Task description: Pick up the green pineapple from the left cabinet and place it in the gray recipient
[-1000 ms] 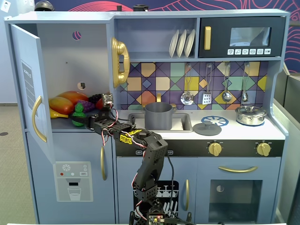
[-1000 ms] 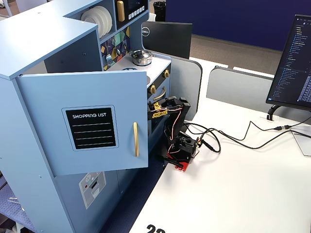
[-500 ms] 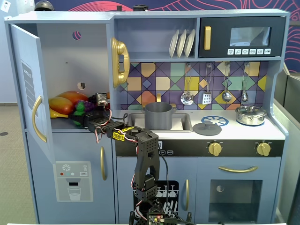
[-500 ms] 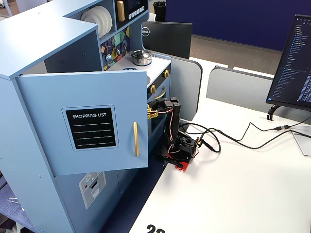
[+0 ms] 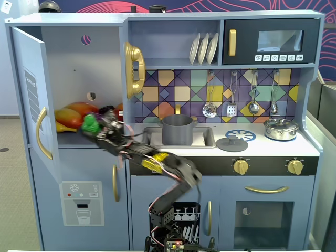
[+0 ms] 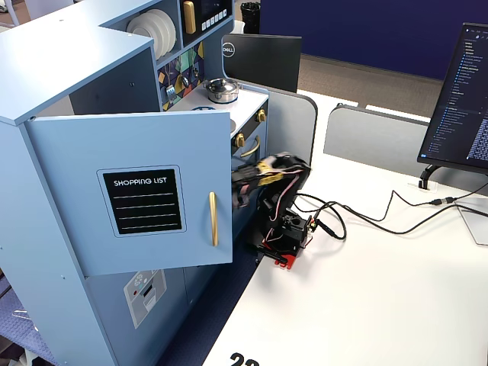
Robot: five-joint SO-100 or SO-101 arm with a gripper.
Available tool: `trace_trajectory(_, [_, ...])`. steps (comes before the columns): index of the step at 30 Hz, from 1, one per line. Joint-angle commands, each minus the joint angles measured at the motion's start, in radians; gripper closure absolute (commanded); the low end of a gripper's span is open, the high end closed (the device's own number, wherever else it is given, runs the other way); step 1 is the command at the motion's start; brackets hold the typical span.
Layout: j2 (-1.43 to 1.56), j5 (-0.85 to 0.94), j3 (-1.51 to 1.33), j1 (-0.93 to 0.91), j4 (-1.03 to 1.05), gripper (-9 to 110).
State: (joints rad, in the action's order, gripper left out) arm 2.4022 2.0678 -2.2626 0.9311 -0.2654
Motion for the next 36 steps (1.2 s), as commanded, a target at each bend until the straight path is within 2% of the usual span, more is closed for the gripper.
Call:
trace_trajectory(1, [0.334,0.184,-0.066,-0.034,0.037,101])
trace_trajectory(5, [0.497,0.229,-0.084,-0.206,0.069,101])
trace_trajectory(9, [0.571,0.138,-0.051,-0.465,0.114,101])
trace_trajectory(12, [0.551,-0.005,0.048,-0.655,0.236,101])
trace_trajectory(15, [0.472,-0.222,0.166,-0.842,0.38,101])
trace_trajectory(18, [0.341,-0.403,0.308,-0.96,0.525,101])
trace_trajectory(20, [0.238,-0.514,0.397,-1.011,0.589,101])
trace_trajectory(23, [0.086,-0.581,0.503,-1.031,0.643,101])
trace_trajectory(31, [-0.253,-0.476,0.583,-0.988,0.446,101])
trace_trajectory(34, [-0.331,-0.431,0.604,-0.966,0.446,101])
trace_trajectory(36, [-0.37,-0.431,0.618,-0.966,0.448,94])
